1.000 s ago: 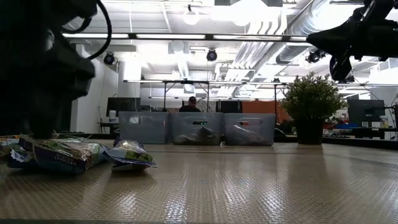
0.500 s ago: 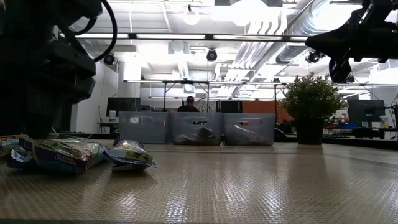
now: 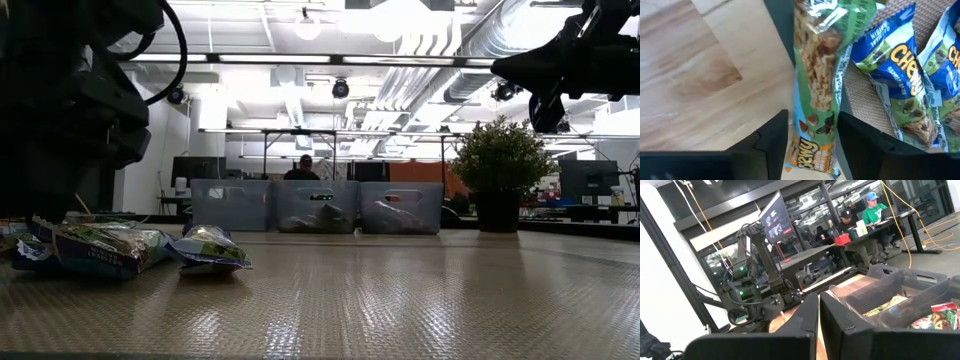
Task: Pick and place Granola Bars by type
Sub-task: Put the orange granola bar into the middle black bin
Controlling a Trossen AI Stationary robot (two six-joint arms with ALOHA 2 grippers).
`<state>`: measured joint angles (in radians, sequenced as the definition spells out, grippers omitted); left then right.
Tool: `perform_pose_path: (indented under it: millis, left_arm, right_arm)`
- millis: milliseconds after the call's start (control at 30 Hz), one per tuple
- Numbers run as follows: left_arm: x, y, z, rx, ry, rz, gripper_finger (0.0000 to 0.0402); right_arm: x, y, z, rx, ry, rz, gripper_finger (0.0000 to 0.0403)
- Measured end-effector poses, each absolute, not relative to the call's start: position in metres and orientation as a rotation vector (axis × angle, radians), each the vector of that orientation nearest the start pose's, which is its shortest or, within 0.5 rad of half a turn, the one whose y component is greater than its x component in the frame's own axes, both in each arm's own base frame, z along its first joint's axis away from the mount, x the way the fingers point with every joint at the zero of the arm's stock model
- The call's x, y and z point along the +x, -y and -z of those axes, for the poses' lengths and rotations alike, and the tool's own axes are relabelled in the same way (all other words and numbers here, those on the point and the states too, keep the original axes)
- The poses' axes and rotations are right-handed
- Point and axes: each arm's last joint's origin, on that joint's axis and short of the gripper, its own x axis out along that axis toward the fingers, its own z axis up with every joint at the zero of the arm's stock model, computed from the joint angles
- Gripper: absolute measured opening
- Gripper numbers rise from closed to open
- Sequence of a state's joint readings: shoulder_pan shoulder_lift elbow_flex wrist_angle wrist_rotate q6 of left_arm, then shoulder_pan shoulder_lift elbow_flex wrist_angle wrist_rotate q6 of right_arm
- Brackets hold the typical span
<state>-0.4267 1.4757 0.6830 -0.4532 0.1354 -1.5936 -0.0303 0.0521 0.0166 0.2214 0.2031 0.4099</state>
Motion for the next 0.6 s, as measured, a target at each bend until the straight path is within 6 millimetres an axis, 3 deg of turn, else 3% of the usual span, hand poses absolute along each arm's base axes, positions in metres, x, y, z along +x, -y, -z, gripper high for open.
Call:
perform_pose_path:
  millis: [600]
  left_arm:
    - [0.2246,0.1077,-0.1451,-1.208,-1.267,-0.509,0.0126]
  right_arm:
    - [0.0976,0.0088,-0.1863,0.423,0.231,0.191,0.0000]
